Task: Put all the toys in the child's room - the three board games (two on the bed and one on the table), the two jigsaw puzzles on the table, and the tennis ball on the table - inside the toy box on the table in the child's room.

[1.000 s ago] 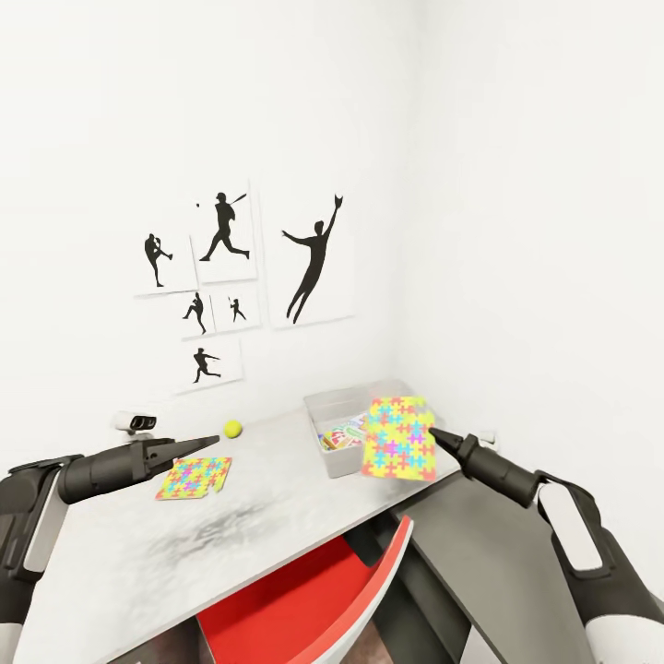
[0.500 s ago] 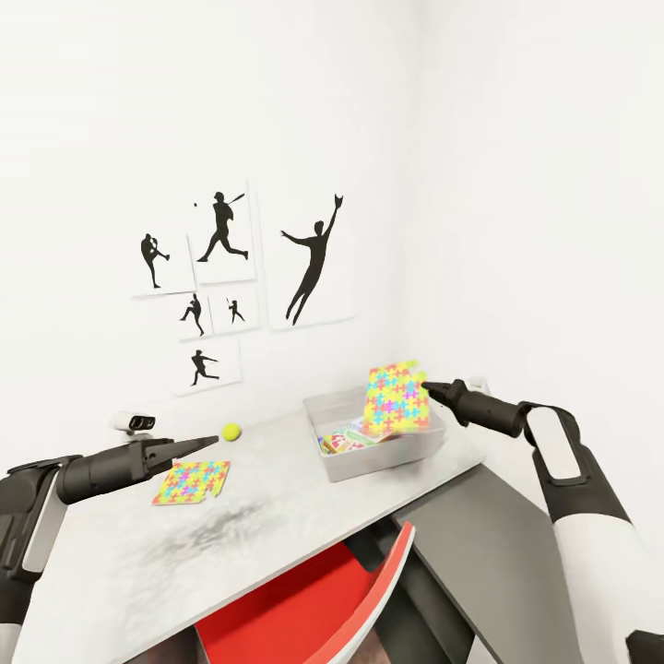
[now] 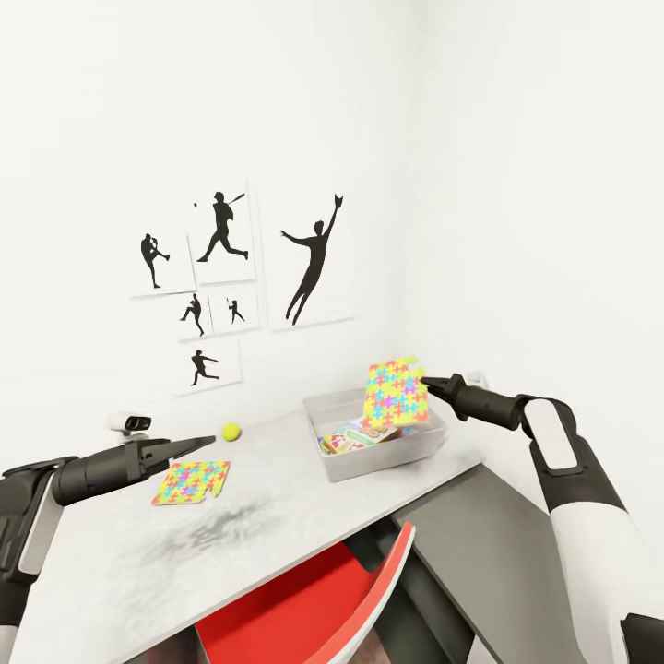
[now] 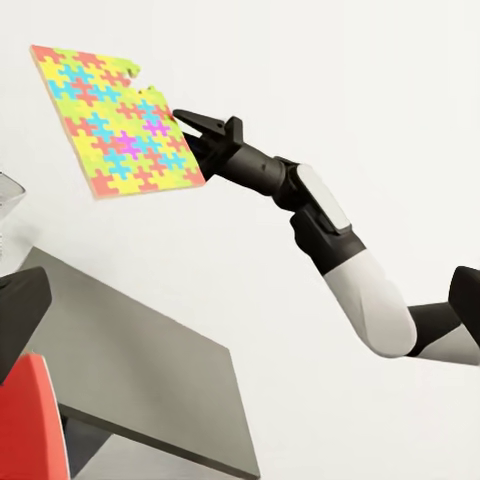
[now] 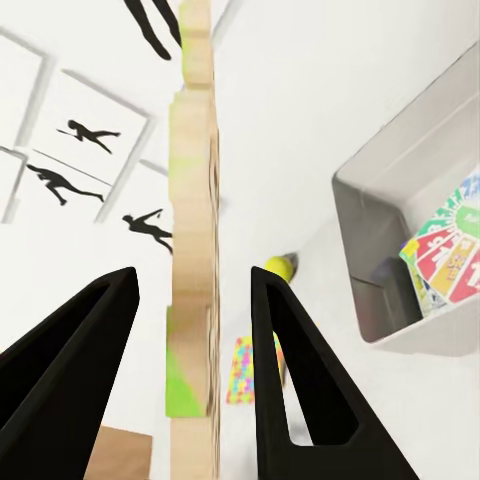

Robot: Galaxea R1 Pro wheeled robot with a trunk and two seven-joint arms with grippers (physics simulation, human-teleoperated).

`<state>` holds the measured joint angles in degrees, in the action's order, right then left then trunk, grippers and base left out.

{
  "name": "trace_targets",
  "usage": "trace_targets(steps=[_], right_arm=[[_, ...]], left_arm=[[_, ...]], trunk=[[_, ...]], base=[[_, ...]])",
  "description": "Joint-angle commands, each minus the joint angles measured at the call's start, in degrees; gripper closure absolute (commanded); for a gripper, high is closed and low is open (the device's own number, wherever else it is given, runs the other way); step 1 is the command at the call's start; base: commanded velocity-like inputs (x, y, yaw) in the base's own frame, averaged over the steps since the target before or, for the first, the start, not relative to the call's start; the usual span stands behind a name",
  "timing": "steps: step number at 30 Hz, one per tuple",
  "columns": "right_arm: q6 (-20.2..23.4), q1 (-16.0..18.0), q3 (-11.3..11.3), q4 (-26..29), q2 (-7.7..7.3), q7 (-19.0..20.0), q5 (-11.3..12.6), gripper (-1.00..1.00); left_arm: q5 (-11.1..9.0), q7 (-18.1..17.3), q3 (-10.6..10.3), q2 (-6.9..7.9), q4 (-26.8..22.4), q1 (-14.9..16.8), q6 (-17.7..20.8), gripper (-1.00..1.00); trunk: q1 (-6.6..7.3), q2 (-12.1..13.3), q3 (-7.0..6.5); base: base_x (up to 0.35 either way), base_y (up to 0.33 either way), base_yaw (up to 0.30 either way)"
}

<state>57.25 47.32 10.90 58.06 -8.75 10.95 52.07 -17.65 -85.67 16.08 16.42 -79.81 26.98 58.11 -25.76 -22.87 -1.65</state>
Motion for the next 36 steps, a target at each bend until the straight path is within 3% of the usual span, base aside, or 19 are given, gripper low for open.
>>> trace_targets(steps=[1, 12, 27, 36], right_arm=[[0.2, 0.0, 0.1, 0.0, 0.03, 0.6, -0.6, 1.0], [0.2, 0.1, 0.0, -0.1, 0.09, -2.8, -0.3, 1.0], [0.2, 0.1, 0.2, -0.1, 0.05, -3.0, -0.2, 1.0], [0.2, 0.1, 0.2, -0.1, 0.05, -3.0, -0.3, 1.0]], left_arm=[[0.0, -0.2, 0.1, 0.01, 0.0, 0.0, 0.6, -1.0], [0.0, -0.2, 0.8, 0.08, 0.0, 0.0, 0.6, -1.0], [0.1, -0.3, 1.8, 0.1, 0.0, -0.4, 0.7, -1.0], [0.0, -0.3, 2.0, 0.1, 0.0, -0.4, 0.7, -1.0]], trunk=[[-0.02, 0.0, 0.03], [-0.02, 0.0, 0.5], [-0.02, 0.0, 1.9], [-0.02, 0.0, 2.58]], base=[[0.0, 0.0, 0.0], [0.044, 0.015, 0.0], [0.092, 0.09, -0.001], [0.115, 0.071, -0.154]])
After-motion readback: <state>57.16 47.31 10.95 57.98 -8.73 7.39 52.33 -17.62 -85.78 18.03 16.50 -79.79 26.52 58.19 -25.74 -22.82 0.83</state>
